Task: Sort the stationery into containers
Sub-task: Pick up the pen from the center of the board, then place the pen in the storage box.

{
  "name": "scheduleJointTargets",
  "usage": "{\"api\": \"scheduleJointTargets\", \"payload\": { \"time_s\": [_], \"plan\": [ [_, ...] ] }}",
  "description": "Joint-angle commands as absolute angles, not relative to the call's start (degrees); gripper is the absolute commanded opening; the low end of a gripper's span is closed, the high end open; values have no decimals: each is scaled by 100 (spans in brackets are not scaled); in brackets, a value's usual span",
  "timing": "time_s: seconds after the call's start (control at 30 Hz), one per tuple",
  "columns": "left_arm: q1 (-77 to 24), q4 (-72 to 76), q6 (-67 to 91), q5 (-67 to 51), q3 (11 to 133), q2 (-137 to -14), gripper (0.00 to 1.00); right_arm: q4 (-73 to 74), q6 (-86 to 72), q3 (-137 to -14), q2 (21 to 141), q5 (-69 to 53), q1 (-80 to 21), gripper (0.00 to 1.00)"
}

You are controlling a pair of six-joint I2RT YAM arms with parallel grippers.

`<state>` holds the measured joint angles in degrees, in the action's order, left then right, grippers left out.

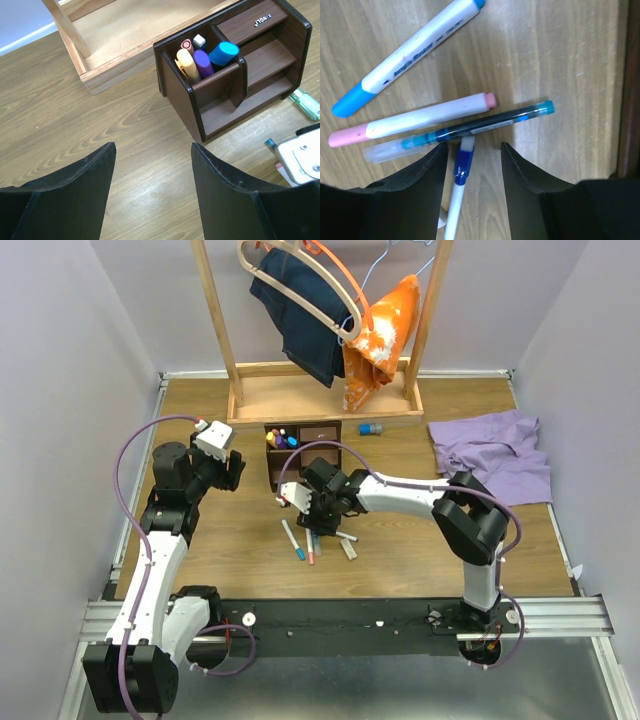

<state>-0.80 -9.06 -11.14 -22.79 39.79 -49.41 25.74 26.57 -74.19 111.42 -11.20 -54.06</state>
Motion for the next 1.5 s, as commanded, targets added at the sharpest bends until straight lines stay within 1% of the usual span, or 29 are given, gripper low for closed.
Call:
{"api": "scheduleJointTargets", "payload": {
  "time_s": [0.0,0.03,0.13,0.17,0.23,0.27,0.4,0.43,0.47,0.53,0.6,0.67,0.7,0.73,0.8,0.83,0.9,0.93,0.97,1.0,1.03,1.13,1.27,1.47],
  "plan": [
    [-53,-703,-1107,-2127,4034,-4992,70,2918,2637,-6935,11075,-782,-5502,54],
    [-53,-651,-1107,-2110,4025,-4992,71,2909,2645,-6908,11057,-739,-5502,50],
    [-53,-598,-1055,-2065,4025,-5018,71,2883,2715,-6926,11057,-650,-5502,43],
    [-44,-589,-1046,-2065,4025,-5019,71,2892,2733,-6952,11057,-659,-5502,38],
    [-53,-571,-1011,-2083,4034,-5027,70,2892,2795,-7109,11092,-607,-5502,35],
    [-53,-571,-1028,-2092,4052,-5036,71,2892,2838,-7189,11100,-589,-5502,31],
    [-53,-703,-1177,-2092,4183,-5089,71,3102,3434,-8031,10969,-492,-5502,21],
    [86,-764,-1221,-2057,4218,-5106,71,3224,3576,-8207,10890,-536,-5502,19],
    [88,-799,-1274,-2048,4271,-5115,71,3365,3708,-8731,10837,-562,-5493,17],
    [88,-826,-1309,-2039,4324,-5142,71,3916,3963,-9366,10863,-754,-5476,16],
    [105,-809,-1310,-2057,4377,-5177,71,4113,3964,-10140,10863,-1018,-5327,15],
    [114,-791,-1283,-2065,4447,-5212,71,4385,3754,-10623,10907,-1580,-5064,15],
    [123,-782,-1257,-2074,4473,-5247,71,4473,3657,-11157,11003,-1791,-4976,15],
    [132,-774,-1266,-2092,4491,-5264,71,4561,3439,-11371,11065,-2211,-4879,15],
    [158,-756,-1257,-2109,4544,-5317,71,4404,3183,-11636,11109,-2591,-4606,14],
    [158,-738,-1222,-2127,4553,-5343,71,3933,2929,-11558,11057,-2932,-4527,13],
    [193,-703,-1187,-2188,4597,-5448,71,3203,2717,-11217,10891,-3172,-4342,11],
    [202,-668,-1178,-2206,4614,-5493,71,2268,2542,-10649,10681,-3251,-4298,10],
    [211,-668,-1160,-2241,4684,-5545,71,1763,2462,-10391,10566,-3356,-4246,5],
    [202,-685,-1160,-2259,4719,-5642,71,1271,2383,-10093,10477,-3384,-4236,2],
    [211,-720,-1143,-2276,4763,-5695,71,396,2217,-9698,10407,-3401,-4219,1],
    [211,-817,-1186,-2294,4913,-5879,71,-804,1839,-9379,10406,-3559,-4166,1],
    [202,-966,-1265,-2320,5053,-6073,71,-2019,1082,-9132,10670,-3822,-4061,1],
    [211,-1116,-1292,-2399,5194,-6345,71,-3365,861,-8684,10907,-3911,-4043,1]
  ]
}}
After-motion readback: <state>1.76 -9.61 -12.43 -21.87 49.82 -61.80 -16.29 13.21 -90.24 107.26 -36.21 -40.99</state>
